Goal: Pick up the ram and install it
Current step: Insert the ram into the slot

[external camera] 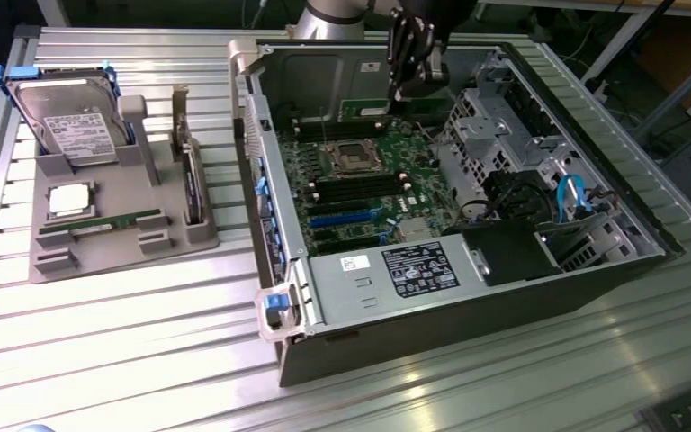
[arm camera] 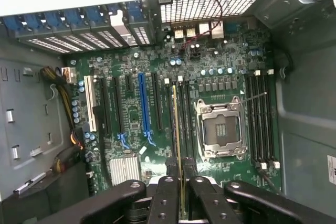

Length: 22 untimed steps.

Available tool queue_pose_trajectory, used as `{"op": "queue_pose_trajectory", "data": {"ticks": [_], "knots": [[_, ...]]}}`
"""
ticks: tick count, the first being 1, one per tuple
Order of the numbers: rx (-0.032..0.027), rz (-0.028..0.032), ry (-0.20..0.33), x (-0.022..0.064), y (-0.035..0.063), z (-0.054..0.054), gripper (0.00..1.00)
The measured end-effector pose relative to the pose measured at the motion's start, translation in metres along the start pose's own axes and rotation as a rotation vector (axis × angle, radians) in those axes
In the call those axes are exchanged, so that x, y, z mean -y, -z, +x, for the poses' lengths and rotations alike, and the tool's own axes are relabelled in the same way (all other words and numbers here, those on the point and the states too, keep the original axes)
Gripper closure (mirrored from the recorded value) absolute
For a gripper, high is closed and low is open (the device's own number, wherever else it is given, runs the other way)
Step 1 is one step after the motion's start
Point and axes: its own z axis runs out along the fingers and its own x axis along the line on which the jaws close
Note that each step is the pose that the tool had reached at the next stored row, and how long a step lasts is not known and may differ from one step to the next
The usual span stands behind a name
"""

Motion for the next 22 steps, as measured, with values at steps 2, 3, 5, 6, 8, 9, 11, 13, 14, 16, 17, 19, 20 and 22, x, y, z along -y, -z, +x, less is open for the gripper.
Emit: {"op": "queue_pose_trajectory", "data": {"ticks": [2, 3, 5, 6, 8, 9, 11, 13, 14, 16, 17, 19, 20, 22], "knots": [[0.0, 0.0, 0.0, 0.0001, -0.0038, 0.0, 0.86], [0.0, 0.0, 0.0, 0.0001, -0.007, 0.0, 0.86], [0.0, 0.0, 0.0, 0.0002, -0.0127, -0.001, 0.86], [-0.0001, 0.0, 0.0, 0.0002, -0.0155, -0.001, 0.86], [0.0, 0.0, 0.0, 0.0003, -0.024, -0.001, 0.86], [-0.0001, 0.0, 0.0, 0.0004, -0.0283, -0.001, 0.86], [0.0001, 0.0, 0.0, 0.0005, -0.0344, -0.002, 0.86], [-0.0001, 0.0, 0.0, 0.0005, -0.0389, -0.002, 0.86], [0.0, 0.0, 0.0, 0.0006, -0.043, -0.002, 0.86], [-0.0001, 0.0, 0.0, 0.0007, -0.0498, -0.002, 0.86], [-0.0001, 0.0, 0.0, 0.0007, -0.053, -0.002, 0.86], [0.0, 0.0, 0.0, 0.0008, -0.0579, -0.002, 0.86], [0.0, 0.0, 0.0, 0.0008, -0.0598, -0.003, 0.86], [0.0, 0.0, 0.0, 0.0009, -0.0667, -0.003, 0.86]]}}
